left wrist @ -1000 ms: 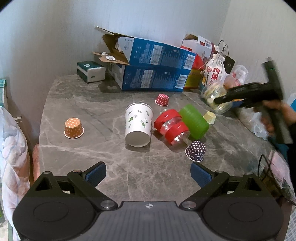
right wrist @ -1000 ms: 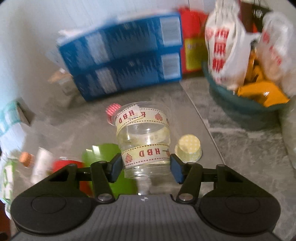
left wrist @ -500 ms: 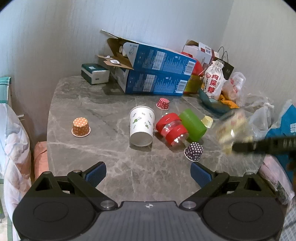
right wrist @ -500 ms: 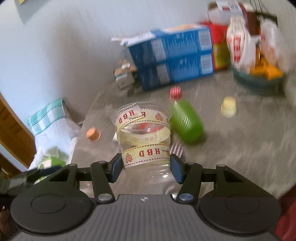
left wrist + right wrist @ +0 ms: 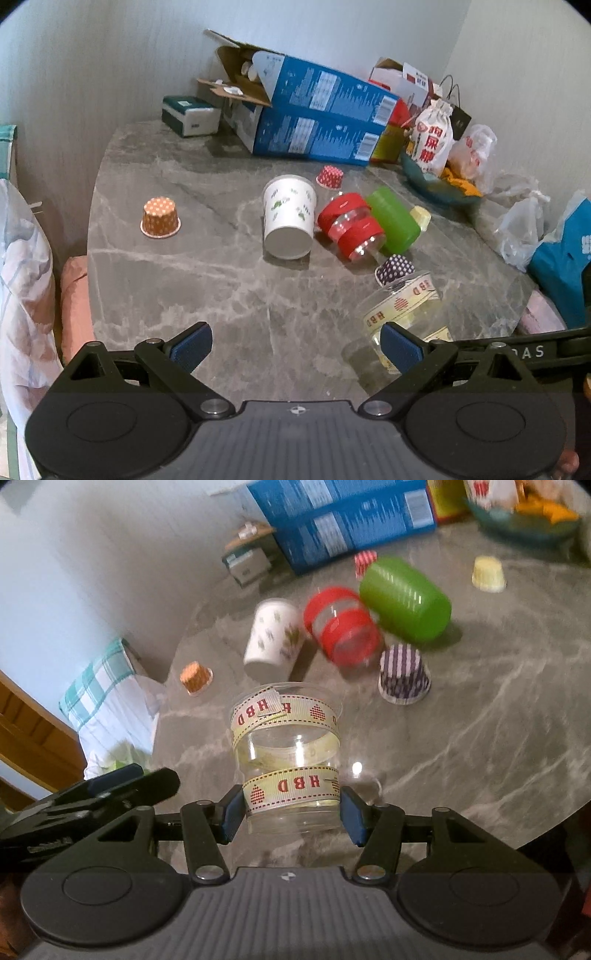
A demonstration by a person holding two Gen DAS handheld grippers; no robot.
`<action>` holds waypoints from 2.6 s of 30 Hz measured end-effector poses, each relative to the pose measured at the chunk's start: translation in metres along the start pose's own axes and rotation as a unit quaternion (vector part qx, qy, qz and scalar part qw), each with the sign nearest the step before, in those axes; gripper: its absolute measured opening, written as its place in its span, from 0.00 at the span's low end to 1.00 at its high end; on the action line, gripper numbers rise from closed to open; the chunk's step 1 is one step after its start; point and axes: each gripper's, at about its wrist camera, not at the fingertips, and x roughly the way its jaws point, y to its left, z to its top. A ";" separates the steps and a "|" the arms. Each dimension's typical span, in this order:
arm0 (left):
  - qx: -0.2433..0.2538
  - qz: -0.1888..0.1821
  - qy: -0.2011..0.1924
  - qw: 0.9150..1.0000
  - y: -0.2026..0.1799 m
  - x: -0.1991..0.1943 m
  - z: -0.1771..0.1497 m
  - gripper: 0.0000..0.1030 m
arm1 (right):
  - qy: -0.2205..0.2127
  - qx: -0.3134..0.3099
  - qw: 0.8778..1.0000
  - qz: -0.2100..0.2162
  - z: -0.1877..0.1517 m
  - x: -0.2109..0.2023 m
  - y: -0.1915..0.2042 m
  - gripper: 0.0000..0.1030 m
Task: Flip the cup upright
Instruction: 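Lift the clear cup with the right gripper and carry it toward the left gripper, then grasp the clear cup rim with the left gripper while the right gripper releases it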
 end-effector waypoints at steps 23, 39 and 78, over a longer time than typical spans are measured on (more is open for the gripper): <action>-0.080 -0.079 0.089 0.990 -0.006 0.039 0.010 0.96 | 0.018 -0.007 1.000 -0.004 -0.019 0.012 -0.007 0.70; -0.136 -0.070 0.178 0.972 -0.045 0.100 0.010 0.81 | 0.013 -0.012 1.000 0.023 -0.024 0.010 -0.013 0.71; 0.098 -0.015 -0.241 0.965 -0.067 0.000 -0.025 0.71 | -0.173 0.045 0.983 0.046 -0.049 -0.066 -0.052 0.96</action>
